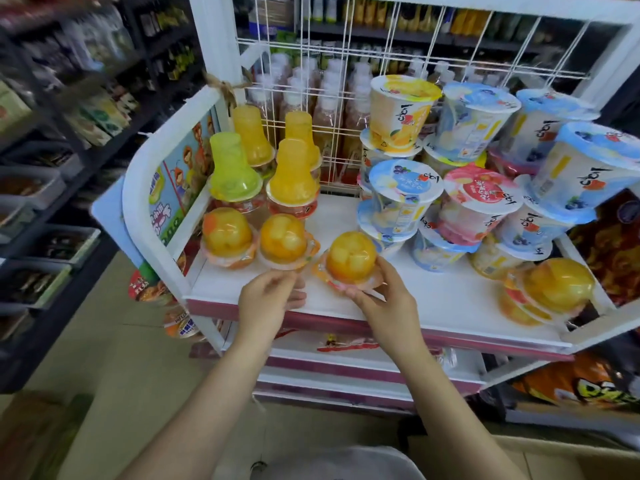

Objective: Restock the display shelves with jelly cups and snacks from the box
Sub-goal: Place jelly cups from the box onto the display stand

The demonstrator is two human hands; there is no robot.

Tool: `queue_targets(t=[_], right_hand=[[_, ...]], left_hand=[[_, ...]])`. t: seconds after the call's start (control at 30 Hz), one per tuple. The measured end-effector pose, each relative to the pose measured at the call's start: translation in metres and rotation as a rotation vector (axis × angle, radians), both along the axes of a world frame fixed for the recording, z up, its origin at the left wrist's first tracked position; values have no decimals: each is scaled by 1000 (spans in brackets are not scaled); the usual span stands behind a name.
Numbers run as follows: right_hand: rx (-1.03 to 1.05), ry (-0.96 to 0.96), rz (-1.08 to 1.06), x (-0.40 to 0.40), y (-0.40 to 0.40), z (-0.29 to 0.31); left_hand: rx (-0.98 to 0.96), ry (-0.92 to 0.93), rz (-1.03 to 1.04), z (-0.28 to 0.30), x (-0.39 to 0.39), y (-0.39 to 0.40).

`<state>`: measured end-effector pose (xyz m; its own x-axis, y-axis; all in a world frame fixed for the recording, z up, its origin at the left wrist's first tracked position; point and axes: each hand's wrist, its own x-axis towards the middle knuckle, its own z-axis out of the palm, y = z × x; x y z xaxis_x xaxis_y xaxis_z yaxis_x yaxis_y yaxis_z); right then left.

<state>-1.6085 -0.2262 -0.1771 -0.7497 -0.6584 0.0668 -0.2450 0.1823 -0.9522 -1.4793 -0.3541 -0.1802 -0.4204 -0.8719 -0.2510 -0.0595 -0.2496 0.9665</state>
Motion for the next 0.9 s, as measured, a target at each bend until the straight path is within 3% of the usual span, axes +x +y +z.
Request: queue_targets(t=[0.1,0.23,0.9], right_hand=[[-26,32,-12,7,-6,4],[-32,51,-6,8,-11,5],[-26,74,-55,8,-29,-6]], left_hand=[[156,16,9,4,2,-11],[211,8,-26,5,-1,-19],[145,22,-25,5,5,-24]])
